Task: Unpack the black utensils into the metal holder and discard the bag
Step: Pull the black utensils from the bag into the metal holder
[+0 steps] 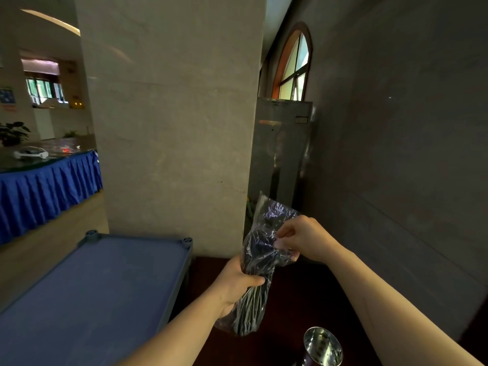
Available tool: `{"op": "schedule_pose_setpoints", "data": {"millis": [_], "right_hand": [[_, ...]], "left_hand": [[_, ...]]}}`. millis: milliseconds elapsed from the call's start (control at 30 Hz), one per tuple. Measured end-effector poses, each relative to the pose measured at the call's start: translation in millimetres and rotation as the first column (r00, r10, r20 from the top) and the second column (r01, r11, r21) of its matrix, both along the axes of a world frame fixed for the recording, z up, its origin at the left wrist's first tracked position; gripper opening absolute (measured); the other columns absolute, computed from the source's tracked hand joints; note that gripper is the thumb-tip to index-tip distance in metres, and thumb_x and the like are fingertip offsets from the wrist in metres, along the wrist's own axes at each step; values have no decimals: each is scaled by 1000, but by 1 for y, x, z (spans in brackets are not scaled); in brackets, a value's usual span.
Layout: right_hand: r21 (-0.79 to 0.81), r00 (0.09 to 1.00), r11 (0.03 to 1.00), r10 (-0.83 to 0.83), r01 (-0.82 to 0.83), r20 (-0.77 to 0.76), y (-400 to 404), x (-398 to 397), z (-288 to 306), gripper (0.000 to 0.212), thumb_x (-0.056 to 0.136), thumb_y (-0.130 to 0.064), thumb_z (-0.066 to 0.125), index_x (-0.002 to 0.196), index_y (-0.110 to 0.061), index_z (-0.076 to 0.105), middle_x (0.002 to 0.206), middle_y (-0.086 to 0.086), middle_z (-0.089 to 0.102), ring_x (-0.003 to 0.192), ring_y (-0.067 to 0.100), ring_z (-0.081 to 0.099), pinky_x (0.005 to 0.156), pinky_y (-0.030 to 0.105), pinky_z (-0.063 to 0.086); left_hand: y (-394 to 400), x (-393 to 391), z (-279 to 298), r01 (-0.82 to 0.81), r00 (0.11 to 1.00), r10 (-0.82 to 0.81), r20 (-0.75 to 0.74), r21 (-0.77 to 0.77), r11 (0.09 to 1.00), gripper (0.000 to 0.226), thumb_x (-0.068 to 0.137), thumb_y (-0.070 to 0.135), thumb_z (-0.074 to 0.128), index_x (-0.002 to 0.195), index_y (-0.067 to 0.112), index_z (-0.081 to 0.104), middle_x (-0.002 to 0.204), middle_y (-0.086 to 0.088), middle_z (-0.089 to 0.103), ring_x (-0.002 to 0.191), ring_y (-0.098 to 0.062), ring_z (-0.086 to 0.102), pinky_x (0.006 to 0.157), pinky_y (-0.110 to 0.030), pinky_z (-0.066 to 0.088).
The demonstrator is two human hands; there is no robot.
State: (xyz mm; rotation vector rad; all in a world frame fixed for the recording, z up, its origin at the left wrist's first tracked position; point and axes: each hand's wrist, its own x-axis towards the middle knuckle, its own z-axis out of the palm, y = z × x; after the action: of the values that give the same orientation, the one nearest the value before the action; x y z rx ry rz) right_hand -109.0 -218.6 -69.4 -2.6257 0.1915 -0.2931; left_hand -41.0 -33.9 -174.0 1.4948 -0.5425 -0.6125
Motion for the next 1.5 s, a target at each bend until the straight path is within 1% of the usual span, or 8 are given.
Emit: {"op": "schedule_pose_setpoints", "data": {"millis": [133,300,533,667,867,1100,1267,1500], "right_hand": [[-36,997,999,-39,37,-70,5,4,-6,39,83,-43,79,113,-20,70,93,-6,71,77,3,68,66,19,56],[83,997,994,-75,75,-1,13,9,-11,42,73,-59,81,88,-26,59,77,-11,62,63,2,56,47,10,39],[220,989,975,-55,23,138,25,7,-14,73,68,-62,82,112,-5,71,96,10,74,85,18,69,76,42,59],[338,979,941,-34,-37,203,30,6,-15,52,71,-47,88,109,-16,70,69,-16,67,73,-13,67,66,13,56],[487,971,856,70,-176,228,34,8,-19,29,82,-32,83,101,-11,76,97,16,78,94,35,74,90,56,56],[643,969,733,91,-222,232,36,11,-28,21,84,-31,80,95,-14,79,85,7,79,77,19,76,67,31,59],[702,959,665,77,-254,274,39,12,-31,27,90,-34,73,104,-12,77,103,18,77,100,38,74,89,53,59],[732,956,640,16,-234,292,42,14,-29,43,84,-47,70,107,-11,74,101,14,79,95,31,76,82,45,61]], "left_hand": [[-2,0,3,-18,999,17,-35,-32,999,41,82,-1,76,116,22,69,104,10,78,95,4,70,68,-7,48],[-3,-2,8,-19,997,13,-77,-85,996,32,84,9,77,114,18,73,108,5,78,106,-2,68,86,-18,40],[-1,-2,12,-48,990,27,-137,-152,987,31,82,11,79,112,16,74,110,1,78,118,-15,60,104,-34,32],[0,-4,15,-39,991,18,-132,-160,986,30,83,9,78,112,16,74,110,0,78,119,-15,60,107,-34,32],[3,-5,17,-3,993,-17,-118,-167,986,30,85,5,76,114,11,71,111,-5,78,113,-15,67,100,-29,42],[10,-4,14,15,991,-37,-126,-168,986,35,83,7,78,117,11,70,112,-3,78,105,-6,71,84,-19,44],[14,-2,12,29,992,-50,-114,-177,984,30,82,9,79,111,12,73,112,-6,78,108,-12,71,90,-25,45],[15,-2,7,57,993,-72,-92,-156,986,36,82,9,79,117,11,71,116,-4,76,111,-9,69,92,-25,42]]}}
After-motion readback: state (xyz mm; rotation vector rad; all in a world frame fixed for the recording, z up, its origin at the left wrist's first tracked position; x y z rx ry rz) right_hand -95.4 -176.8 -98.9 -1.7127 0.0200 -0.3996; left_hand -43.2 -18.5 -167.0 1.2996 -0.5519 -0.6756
